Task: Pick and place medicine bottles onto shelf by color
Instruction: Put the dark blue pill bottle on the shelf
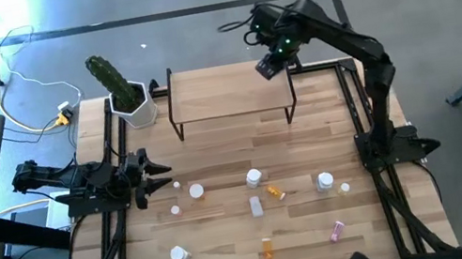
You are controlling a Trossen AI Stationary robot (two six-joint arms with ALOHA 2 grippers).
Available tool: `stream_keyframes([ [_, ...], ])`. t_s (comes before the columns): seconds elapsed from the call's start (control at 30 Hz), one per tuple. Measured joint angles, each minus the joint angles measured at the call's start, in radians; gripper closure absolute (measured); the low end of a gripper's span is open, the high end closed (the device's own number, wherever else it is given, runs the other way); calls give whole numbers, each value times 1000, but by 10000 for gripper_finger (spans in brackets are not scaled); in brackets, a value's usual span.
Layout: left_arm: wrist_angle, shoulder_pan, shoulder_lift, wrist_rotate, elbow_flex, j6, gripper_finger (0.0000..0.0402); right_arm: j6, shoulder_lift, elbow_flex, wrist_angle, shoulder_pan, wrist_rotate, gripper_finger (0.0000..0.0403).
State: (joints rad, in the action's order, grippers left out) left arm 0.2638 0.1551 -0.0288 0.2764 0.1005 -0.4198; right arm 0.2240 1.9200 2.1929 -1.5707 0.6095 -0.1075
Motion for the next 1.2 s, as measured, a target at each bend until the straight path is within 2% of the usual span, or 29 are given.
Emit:
stream_keyframes([
  [0.3,0,0,0,0,0,0,225,-140,28,-10,0,1,8,231],
  [0.67,0,0,0,0,0,2,225,-138,29,-82,-2,12,21,229],
  [1.2,-55,0,0,0,0,3,225,-129,28,-82,0,12,-1,174],
])
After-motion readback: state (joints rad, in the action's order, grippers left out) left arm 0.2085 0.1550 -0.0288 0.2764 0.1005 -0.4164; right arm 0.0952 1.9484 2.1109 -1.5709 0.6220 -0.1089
